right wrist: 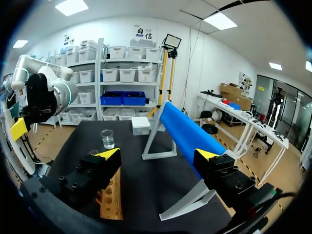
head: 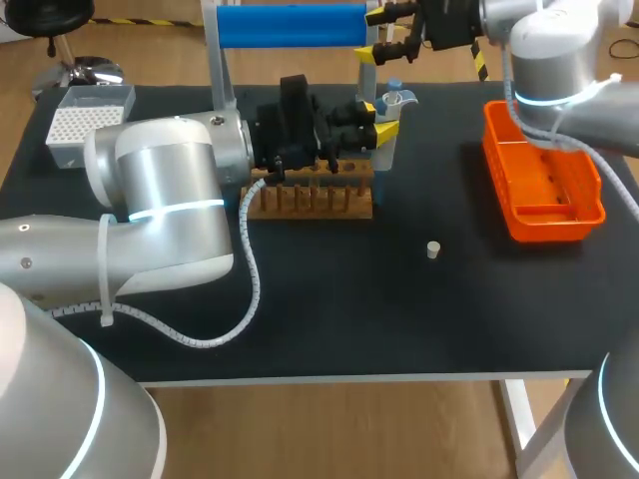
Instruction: Invert the test tube, pick up the pipette, mount the tip to pipette, aspirate from beaker and dispense into the tube, eject the tip, return the pipette, and cap with the stopper.
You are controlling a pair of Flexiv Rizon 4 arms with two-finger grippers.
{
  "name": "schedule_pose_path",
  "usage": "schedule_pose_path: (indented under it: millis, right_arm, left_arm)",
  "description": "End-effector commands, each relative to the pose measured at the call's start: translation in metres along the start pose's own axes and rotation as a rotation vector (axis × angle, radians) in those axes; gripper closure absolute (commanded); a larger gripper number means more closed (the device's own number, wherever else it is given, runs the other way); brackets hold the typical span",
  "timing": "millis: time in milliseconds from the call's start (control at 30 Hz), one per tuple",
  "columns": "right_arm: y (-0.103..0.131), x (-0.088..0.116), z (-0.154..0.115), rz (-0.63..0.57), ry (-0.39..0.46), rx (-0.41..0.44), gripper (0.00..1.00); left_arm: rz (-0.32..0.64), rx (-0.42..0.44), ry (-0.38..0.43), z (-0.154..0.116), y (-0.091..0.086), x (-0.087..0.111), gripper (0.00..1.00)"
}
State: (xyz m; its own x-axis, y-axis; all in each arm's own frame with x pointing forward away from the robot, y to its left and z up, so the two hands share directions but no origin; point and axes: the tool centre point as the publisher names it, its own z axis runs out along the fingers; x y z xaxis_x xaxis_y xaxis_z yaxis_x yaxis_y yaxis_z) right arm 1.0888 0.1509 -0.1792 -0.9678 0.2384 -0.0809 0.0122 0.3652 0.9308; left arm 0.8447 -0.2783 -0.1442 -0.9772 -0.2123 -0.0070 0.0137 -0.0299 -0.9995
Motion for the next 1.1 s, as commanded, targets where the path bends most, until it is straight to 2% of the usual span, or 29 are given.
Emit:
schedule_pose_path:
  millis: [33, 800, 967, 1100]
  right_arm:
    - [0.001, 0.0, -0.001, 0.001, 0.0, 0.004, 0.0]
    - [0.001, 0.0, -0.001, 0.001, 0.0, 0.004, 0.0]
    - [0.001, 0.0, -0.001, 0.001, 0.0, 0.004, 0.0]
    - [0.001, 0.0, -0.001, 0.001, 0.0, 0.004, 0.0]
  left_arm:
    - [-0.001, -0.001, 0.0, 0.0, -0.001, 0.0, 1.0]
    - [-0.001, -0.001, 0.0, 0.0, -0.001, 0.0, 1.0]
    - [0.0, -0.057, -0.094, -0.029, -0.002, -0.018, 1.0]
    - [0.006, -0.097, -0.202, -0.067, -0.006, -0.037, 1.0]
